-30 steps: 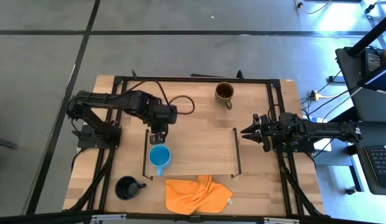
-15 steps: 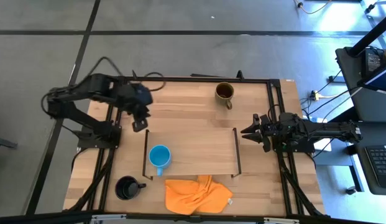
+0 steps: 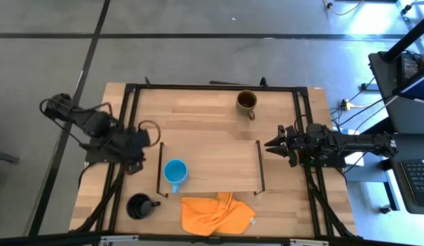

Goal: Stack small to large cups/mugs on shelf
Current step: Put the dark blue mug on the shelf

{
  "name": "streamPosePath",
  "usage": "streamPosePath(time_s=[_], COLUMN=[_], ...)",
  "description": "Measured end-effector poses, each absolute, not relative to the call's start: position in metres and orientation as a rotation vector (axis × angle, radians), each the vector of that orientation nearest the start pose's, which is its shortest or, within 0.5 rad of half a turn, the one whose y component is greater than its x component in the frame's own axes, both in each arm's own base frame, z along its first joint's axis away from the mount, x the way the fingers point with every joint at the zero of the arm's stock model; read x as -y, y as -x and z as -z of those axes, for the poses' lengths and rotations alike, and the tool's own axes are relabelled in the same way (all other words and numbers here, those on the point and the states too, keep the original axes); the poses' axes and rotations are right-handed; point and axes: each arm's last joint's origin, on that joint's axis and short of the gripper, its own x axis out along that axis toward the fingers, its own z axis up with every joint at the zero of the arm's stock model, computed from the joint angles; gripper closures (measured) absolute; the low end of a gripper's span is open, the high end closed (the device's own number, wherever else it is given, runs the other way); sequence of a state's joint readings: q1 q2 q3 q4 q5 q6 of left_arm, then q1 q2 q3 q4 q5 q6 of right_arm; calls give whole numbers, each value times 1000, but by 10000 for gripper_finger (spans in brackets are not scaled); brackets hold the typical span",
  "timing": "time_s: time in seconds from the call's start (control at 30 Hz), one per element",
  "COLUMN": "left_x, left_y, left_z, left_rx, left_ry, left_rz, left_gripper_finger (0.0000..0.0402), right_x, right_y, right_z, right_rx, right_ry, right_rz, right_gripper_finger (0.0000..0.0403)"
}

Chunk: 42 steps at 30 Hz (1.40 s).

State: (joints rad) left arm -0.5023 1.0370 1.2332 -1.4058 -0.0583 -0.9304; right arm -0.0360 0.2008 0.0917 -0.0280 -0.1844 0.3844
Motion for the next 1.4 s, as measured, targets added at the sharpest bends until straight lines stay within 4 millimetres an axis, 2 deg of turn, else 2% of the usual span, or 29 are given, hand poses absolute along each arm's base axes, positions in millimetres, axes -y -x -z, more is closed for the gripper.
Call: streamPosePath(time_s=[0.23,0.43,0.63,0.83,1.13,1.4], left_x=[96,120,142,156,180,189], left_y=[-112,-112,-111,-105,-105,-110], left_z=[-325,-294,-270,-258,-241,-227], left_rx=[-1333,-1379,-1394,-1415,-1386,-1392], left_ry=[411,329,315,341,406,429], left_rz=[-108,-47,4,-6,-4,-136], left_gripper_finger=[307,302,272,248,246,247], right_x=[-1,-1,-1,-1,-1,-1], right_y=[-107,-107,-107,-107,-107,-107], right_z=[-176,-176,-176,-176,-176,-176], right_rx=[-163,-163,-163,-163,-163,-163], right_ry=[-399,-398,-398,-398,-398,-398], right_rz=[-120,-120,-120,-120,-120,-120], right_gripper_finger=[279,279,279,279,279,279])
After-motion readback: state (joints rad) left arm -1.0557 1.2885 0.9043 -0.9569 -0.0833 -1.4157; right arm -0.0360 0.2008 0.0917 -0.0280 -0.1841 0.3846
